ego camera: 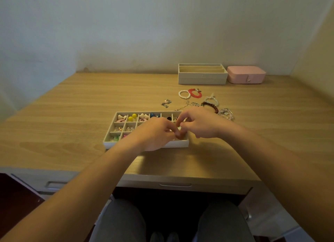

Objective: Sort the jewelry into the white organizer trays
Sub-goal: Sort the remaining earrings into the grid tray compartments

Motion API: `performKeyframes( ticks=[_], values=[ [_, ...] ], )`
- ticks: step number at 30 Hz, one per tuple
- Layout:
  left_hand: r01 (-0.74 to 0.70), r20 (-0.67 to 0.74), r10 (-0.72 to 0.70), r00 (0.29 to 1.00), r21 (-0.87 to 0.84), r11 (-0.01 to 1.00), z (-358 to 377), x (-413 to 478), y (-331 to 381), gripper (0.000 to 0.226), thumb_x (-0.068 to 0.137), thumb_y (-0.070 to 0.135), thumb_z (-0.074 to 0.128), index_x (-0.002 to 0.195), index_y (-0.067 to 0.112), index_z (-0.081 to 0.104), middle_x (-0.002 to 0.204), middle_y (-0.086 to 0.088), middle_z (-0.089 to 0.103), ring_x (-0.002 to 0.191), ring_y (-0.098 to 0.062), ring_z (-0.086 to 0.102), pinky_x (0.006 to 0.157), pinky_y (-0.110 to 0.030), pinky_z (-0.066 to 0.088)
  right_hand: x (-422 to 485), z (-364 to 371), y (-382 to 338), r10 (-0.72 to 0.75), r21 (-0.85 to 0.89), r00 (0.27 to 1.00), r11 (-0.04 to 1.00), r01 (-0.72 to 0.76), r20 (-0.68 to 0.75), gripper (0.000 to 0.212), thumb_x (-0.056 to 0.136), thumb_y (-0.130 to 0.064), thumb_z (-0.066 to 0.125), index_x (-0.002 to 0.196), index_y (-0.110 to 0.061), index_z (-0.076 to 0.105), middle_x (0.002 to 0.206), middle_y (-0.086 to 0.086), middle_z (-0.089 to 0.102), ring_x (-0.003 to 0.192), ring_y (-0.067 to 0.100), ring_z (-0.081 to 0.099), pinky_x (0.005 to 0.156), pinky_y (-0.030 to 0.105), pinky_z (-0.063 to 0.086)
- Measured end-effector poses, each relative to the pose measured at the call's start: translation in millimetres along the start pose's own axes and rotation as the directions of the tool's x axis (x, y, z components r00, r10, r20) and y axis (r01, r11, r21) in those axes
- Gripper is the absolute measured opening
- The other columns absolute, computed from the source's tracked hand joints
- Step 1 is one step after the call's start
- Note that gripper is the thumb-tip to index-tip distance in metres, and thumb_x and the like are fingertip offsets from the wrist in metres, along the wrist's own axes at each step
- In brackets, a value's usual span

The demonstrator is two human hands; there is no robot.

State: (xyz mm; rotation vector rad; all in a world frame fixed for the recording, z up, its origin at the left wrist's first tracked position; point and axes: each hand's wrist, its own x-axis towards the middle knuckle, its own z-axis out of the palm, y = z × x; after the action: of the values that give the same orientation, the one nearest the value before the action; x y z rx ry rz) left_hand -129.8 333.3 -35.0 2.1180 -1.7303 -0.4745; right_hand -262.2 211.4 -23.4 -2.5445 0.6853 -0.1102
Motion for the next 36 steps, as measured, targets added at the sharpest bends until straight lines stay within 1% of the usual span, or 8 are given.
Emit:
performKeyframes(
  ticks=[3,7,9,13,15,22,29,36],
  values=[
    [-0.006,0.027,0.006,1.000,-0.012,1.000,0.5,1.9,-2.1,0.021,0.098,0.032,0.055,0.105,0.034,0.075,0.093,0.009,0.066,0.077,-0.002,0.055,0.070,-0.023,0.043,1.9,-1.0,1.6,-0.001,0.018,1.000,1.000,0.001,-0.003,0.021,0.100,-0.018,0.051,0.108,-0.025,0.069,0.088,-0.010,0.076,0.053,-0.002,0.061,0.056,0.020,0.046],
    [0.021,-0.083,-0.034,0.996,-0.153,0.988,-9.7,10.2,-11.5,0.024,0.093,0.020,0.056,0.085,0.033,0.075,0.062,0.016,0.056,0.050,0.002,0.049,0.047,-0.014,0.033,10.4,-3.7,5.0,-0.003,0.168,0.986,0.985,0.032,-0.169,0.022,0.101,-0.014,0.050,0.102,-0.023,0.069,0.078,-0.008,0.075,0.057,-0.009,0.061,0.062,0.022,0.045],
    [0.048,-0.149,-0.079,0.986,-0.198,0.979,-18.0,19.0,-17.4,0.022,0.093,0.018,0.057,0.086,0.029,0.075,0.059,0.017,0.055,0.050,0.002,0.048,0.047,-0.015,0.032,21.0,-2.9,9.1,0.030,0.225,0.966,0.974,0.029,-0.258,0.022,0.102,-0.014,0.050,0.096,-0.025,0.068,0.073,-0.007,0.074,0.059,-0.003,0.063,0.064,0.028,0.052],
    [0.108,-0.232,-0.153,0.961,-0.193,0.975,-30.7,44.4,-36.2,0.015,0.096,0.024,0.059,0.097,0.027,0.073,0.096,0.006,0.068,0.081,-0.005,0.060,0.069,-0.024,0.051,46.3,1.1,17.8,0.150,0.376,0.916,0.927,0.001,-0.372,0.024,0.101,-0.010,0.049,0.093,-0.021,0.069,0.073,-0.003,0.073,0.063,0.006,0.063,0.066,0.031,0.054],
    [0.164,-0.269,-0.212,0.940,-0.189,0.968,-36.0,62.5,-46.1,0.014,0.095,0.022,0.060,0.100,0.026,0.073,0.106,0.005,0.066,0.097,-0.013,0.062,0.087,-0.035,0.055,59.8,0.8,21.9,0.242,0.489,0.892,0.872,-0.027,-0.382,0.026,0.101,-0.007,0.048,0.092,-0.020,0.068,0.078,0.001,0.071,0.065,0.011,0.061,0.058,0.026,0.051],
    [0.266,-0.271,-0.298,0.915,-0.147,0.953,-34.0,122.7,-60.7,0.017,0.097,0.018,0.062,0.112,0.019,0.069,0.111,0.000,0.067,0.102,-0.018,0.061,0.093,-0.035,0.052,100.9,8.3,32.3,0.463,0.737,0.795,0.676,-0.030,-0.392,0.023,0.103,-0.010,0.048,0.100,-0.014,0.071,0.080,0.001,0.068,0.063,0.012,0.055,0.054,0.023,0.046],
    [0.384,-0.226,-0.397,0.890,-0.099,0.918,-20.2,163.4,-63.1,0.033,0.094,0.044,0.063,0.112,0.016,0.068,0.102,0.001,0.069,0.092,-0.018,0.064,0.089,-0.041,0.056,116.2,14.8,37.5,0.474,0.784,0.777,0.620,0.041,-0.415,0.022,0.101,-0.013,0.050,0.099,-0.018,0.071,0.079,0.000,0.067,0.061,0.012,0.052,0.054,0.025,0.045],
    [0.375,-0.216,-0.383,0.898,-0.077,0.924,-17.7,175.2,-63.8,0.016,0.091,0.035,0.070,0.100,0.021,0.071,0.095,0.003,0.069,0.089,-0.014,0.062,0.083,-0.036,0.055,117.3,17.6,43.1,0.477,0.814,0.794,0.580,0.038,-0.377,0.022,0.101,-0.013,0.049,0.100,-0.016,0.072,0.076,-0.001,0.066,0.059,0.010,0.051,0.053,0.023,0.043]
  ],
)
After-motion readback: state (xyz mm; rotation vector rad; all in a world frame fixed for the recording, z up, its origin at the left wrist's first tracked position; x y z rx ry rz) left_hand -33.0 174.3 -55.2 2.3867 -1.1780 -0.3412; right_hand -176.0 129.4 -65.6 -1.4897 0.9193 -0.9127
